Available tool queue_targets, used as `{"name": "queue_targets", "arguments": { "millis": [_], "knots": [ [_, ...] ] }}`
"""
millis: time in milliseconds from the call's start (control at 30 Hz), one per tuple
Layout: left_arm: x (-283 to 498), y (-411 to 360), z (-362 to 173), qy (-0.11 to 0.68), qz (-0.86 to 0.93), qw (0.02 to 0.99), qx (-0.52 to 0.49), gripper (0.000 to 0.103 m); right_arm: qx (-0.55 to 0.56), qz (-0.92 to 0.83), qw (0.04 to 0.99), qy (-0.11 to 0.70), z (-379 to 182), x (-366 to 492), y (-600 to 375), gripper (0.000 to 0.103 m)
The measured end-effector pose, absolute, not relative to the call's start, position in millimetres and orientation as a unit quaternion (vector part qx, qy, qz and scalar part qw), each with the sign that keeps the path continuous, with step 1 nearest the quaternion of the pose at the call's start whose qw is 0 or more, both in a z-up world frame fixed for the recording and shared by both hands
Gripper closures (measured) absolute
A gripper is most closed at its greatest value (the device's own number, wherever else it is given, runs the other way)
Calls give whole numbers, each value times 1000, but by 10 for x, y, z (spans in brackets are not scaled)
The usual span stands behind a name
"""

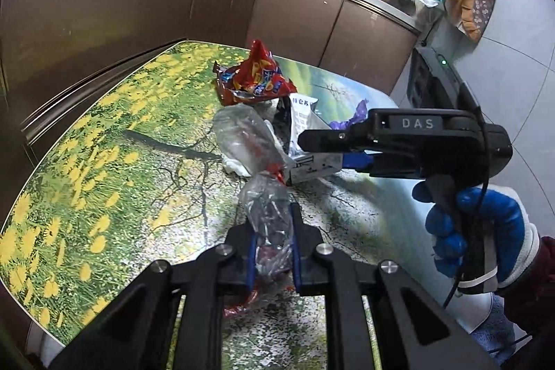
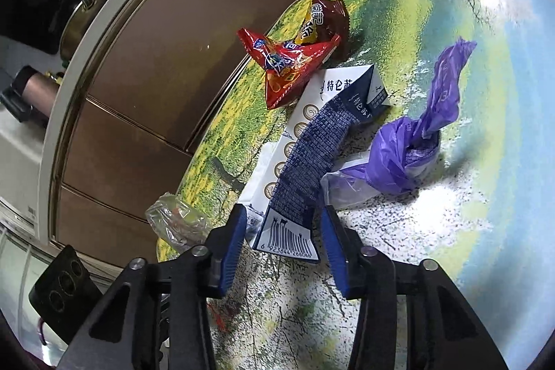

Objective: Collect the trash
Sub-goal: 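Grasp clear plastic bag with left tool while right tool grasps white milk carton, then carry bag and carton over the white bin and open both tools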

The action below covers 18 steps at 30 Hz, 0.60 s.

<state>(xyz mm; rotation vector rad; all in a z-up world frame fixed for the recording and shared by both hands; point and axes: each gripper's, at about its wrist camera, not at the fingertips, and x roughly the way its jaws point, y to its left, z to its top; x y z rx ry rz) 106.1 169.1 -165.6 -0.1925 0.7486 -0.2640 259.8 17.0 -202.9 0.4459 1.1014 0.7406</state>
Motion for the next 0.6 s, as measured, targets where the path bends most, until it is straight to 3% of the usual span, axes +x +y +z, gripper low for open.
{"name": "queue_targets", "arguments": {
  "millis": [167,233,300,600],
  "knots": [
    [978,1720,-1637,363,-118,919,-95,89,212,349,761,504,-2059,2621,201,65],
    [935,1718,-1627,364,-113,920,-95,89,217,353,758,503,-2072,2610,181,74],
    [912,1733,-1615,363,-109,920,-95,89,223,359,756,499,-2074,2582,149,95],
    [792,1747,-1501,356,-94,925,-90,89,232,374,751,491,-2038,2401,122,100]
  ]
}}
